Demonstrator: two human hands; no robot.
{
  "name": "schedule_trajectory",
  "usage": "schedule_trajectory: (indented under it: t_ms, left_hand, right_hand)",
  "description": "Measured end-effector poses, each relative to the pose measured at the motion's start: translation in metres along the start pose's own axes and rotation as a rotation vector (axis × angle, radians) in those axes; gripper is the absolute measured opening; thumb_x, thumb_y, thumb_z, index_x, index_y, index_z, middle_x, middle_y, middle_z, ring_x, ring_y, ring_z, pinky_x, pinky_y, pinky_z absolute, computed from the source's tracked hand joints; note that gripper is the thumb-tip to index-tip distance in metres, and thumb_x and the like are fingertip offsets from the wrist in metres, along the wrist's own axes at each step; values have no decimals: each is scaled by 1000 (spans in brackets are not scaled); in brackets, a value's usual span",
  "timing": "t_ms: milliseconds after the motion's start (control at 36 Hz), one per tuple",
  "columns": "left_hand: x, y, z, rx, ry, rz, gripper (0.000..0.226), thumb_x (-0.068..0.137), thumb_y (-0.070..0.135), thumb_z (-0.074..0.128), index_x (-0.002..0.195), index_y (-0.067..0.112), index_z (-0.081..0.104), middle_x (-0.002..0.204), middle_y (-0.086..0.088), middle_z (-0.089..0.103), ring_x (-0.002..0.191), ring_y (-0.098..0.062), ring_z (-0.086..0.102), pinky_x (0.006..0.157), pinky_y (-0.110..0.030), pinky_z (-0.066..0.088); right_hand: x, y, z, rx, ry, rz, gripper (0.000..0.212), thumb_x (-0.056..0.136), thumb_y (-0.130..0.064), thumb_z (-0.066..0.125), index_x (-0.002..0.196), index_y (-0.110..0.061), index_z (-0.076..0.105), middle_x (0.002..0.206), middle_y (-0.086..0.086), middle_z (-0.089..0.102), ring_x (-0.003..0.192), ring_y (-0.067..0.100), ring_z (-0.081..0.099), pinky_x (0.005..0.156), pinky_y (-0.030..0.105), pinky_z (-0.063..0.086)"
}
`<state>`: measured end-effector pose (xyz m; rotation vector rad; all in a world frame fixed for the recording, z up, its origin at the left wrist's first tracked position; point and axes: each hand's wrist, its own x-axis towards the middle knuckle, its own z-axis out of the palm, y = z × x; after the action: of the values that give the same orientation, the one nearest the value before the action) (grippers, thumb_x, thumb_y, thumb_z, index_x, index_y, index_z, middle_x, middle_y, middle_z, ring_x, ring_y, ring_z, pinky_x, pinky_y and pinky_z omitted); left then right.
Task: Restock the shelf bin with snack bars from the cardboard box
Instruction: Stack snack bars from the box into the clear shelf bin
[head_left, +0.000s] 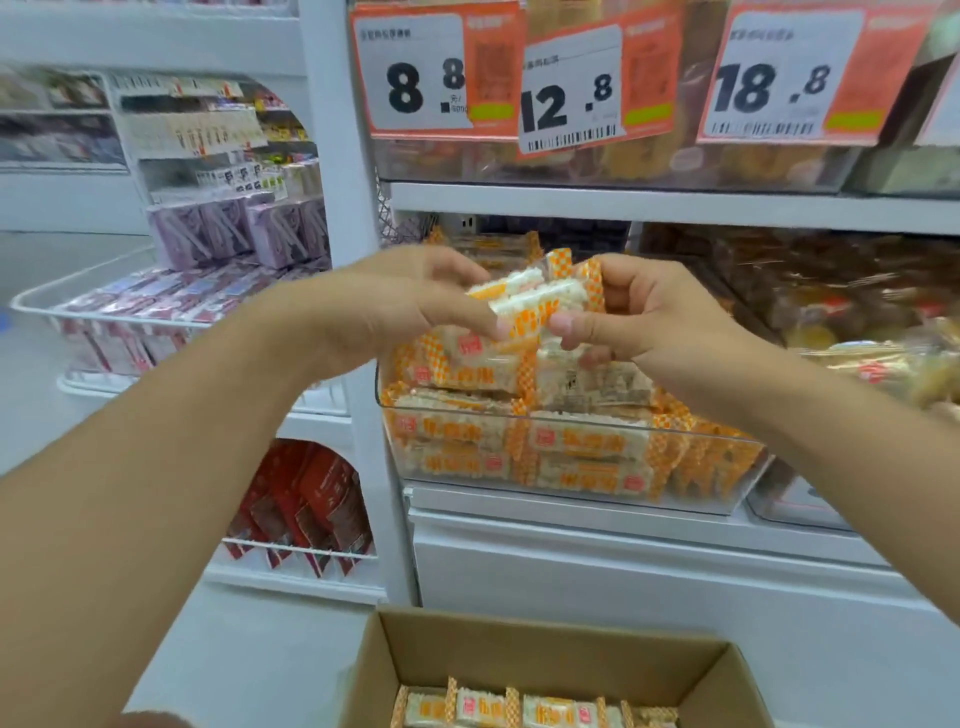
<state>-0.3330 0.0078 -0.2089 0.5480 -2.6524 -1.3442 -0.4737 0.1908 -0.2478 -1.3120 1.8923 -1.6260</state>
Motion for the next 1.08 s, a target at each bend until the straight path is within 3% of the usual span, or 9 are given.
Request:
schedule_trajectory:
  t_ms: [139,222,306,417,528,639,694,806,1083]
  left_hand:
    - [14,-19,2,396,472,345,48,86,30,78,129,20,60,120,5,65,113,-15,62,95,-29,50]
    - [20,-27,13,655,436,350,52,95,29,66,142,11,50,139,-7,57,125,-28,55,100,-34,42]
    - [25,-31,20,767,418,360,34,97,25,55,126,8,53,124,-12,59,113,-33,56,90,-41,47]
    - [27,-37,20,911,391,360,14,97,21,46,101,10,53,95,-8,60,87,-30,52,77,-38,38]
    - [26,-36,22,935,401,390,16,95,12,43,81,16,38,71,5,33,74,-25,38,80,-36,31]
    - [28,-37,25,922,390,346,11,91,9,45,100,12,50,89,-1,51,95,-30,52,118,-44,25]
    - [28,-36,27,923,385,327,18,89,5,46,104,11,53,100,-7,59,98,-30,54,114,-43,29]
    - [27,-38,27,871,395,304,19,91,5,44,108,9,52,108,-12,59,90,-31,49,77,-39,36]
    - [19,-37,24,821,421,384,43,93,9,48,136,2,46,125,-14,56,115,-34,50,109,-38,30]
  right_hand:
    - [19,19,10,-125,290,22,27,78,-27,85,95,-10,72,90,12,77,76,18,69,66,37,56]
    - [23,22,18,-390,312,18,54,68,-57,85,73,-7,64,67,7,68,59,25,62,58,38,51]
    - [23,16,27,-659,341,14,59,71,-58,84,80,-5,60,63,2,49,56,15,41,52,32,29]
    - [26,9,37,-644,378,31,64,70,-55,86,113,-20,54,98,-4,54,92,15,51,60,22,37]
    - [29,7,34,-523,439,60,61,73,-43,89,118,-11,63,98,-2,63,89,19,66,75,35,58]
    - [28,11,36,-373,417,100,29,76,-26,89,86,-2,75,72,7,73,62,14,73,66,38,63]
    - [29,14,42,-374,404,74,29,79,-25,87,76,1,74,65,8,72,57,13,72,64,38,63]
    - [32,13,46,-400,421,66,35,78,-35,87,69,-3,75,64,10,71,57,16,68,66,35,58]
    - [22,-5,30,-363,395,123,34,71,-44,90,76,-20,67,82,4,72,82,18,71,75,46,61]
